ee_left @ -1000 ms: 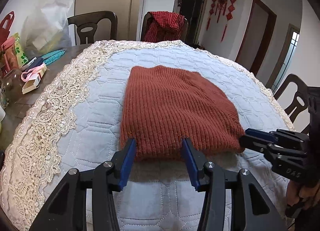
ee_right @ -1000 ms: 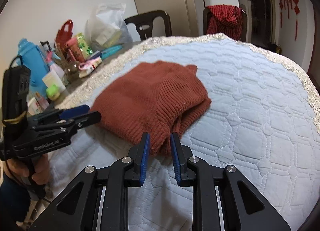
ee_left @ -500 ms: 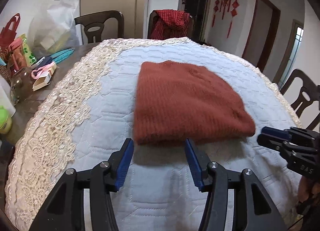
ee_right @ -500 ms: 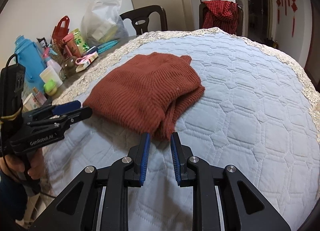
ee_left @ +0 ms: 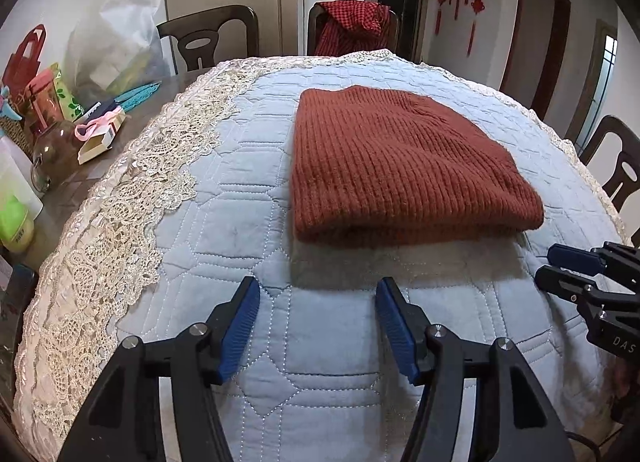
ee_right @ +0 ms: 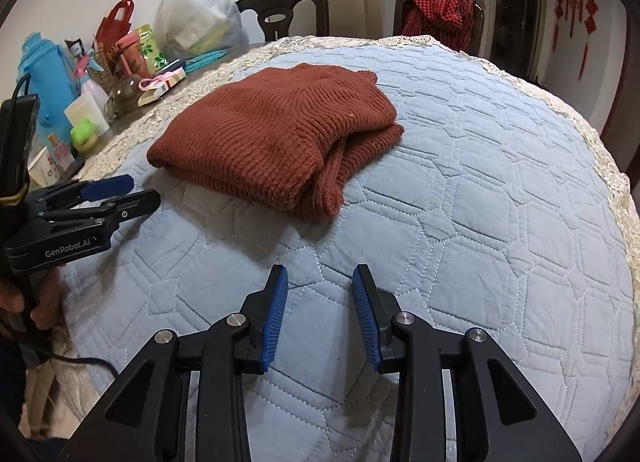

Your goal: Fold small clothes

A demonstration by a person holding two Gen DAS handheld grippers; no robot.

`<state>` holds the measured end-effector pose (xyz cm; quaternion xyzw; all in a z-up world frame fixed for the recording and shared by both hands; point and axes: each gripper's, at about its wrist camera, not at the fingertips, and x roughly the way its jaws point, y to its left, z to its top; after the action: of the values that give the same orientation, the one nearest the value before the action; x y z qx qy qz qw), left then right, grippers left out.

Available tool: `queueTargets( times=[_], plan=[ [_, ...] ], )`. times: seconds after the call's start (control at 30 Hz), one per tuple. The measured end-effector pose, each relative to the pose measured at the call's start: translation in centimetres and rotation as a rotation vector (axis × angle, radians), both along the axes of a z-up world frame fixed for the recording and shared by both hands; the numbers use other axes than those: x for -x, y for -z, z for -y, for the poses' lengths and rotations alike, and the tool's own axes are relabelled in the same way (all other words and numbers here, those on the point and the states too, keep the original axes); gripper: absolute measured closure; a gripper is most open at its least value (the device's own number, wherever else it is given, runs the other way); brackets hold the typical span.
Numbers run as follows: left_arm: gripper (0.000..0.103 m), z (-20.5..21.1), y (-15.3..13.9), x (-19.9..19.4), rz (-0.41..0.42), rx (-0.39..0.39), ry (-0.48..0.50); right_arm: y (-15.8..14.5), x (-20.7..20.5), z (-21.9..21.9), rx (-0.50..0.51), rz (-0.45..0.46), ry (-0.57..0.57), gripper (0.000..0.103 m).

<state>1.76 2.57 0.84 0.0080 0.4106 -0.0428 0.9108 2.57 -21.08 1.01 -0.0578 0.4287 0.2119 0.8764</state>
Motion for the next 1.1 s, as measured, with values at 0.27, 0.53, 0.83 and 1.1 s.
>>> queueTargets(
  times=[0.27,0.53,0.83,1.1],
  plan=[
    [0.037,0.02,0.02,0.08,0.0,0.0,0.002,0.03,0.02,0.0,-0.005,-0.002,0.002,0.068],
    [0.036,0.11,0.05,0.09,0.0,-0.003,0.003,0.02,-0.04,0.1,-0.02,-0.009,0.002,0.067],
    [0.033,0.28,0.09,0.13,-0.002,-0.005,0.001,0.03,-0.05,0.1,-0.02,-0.008,0.002,0.067],
    [0.033,0.27,0.08,0.11,-0.002,-0.006,0.001,-0.04,-0.01,0.18,-0.027,-0.011,0.0,0.066]
  ],
)
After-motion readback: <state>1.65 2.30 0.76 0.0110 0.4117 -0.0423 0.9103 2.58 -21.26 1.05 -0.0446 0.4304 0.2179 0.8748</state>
